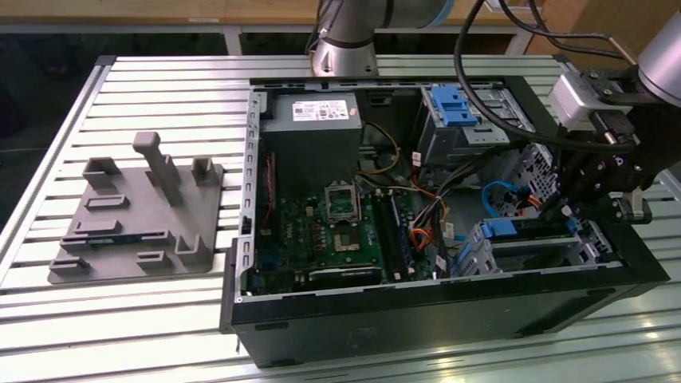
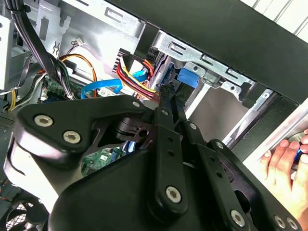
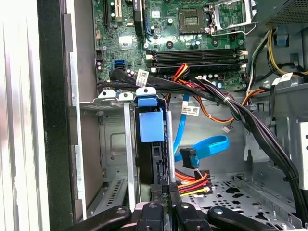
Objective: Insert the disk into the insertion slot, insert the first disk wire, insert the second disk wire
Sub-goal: 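Insert the first disk wire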
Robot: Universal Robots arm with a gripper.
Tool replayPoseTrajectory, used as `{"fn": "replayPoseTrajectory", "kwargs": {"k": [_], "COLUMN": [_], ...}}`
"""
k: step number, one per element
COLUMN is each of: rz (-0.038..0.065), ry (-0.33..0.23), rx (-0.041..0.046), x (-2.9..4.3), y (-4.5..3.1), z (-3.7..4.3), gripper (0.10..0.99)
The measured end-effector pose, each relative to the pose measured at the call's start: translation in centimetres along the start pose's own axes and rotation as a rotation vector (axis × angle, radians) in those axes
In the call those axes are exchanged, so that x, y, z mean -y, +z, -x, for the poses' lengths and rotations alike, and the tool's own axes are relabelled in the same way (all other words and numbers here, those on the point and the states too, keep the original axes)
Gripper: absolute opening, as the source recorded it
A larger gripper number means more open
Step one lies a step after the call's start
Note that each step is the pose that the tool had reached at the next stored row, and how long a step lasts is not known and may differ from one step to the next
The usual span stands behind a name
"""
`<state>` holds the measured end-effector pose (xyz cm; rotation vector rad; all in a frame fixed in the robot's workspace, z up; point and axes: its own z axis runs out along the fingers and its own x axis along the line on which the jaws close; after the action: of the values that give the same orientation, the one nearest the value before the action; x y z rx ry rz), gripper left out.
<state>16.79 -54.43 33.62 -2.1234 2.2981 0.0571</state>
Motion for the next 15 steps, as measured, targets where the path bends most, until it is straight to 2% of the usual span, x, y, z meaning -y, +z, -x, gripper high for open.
{"fn": "replayPoseTrajectory", "kwargs": {"k": [15], "rz": [0.000], "ry": [0.000], "rx": [-0.0010], "x": [0.00], "y": [0.41], "z": [-0.02], "gripper": [0.165]}}
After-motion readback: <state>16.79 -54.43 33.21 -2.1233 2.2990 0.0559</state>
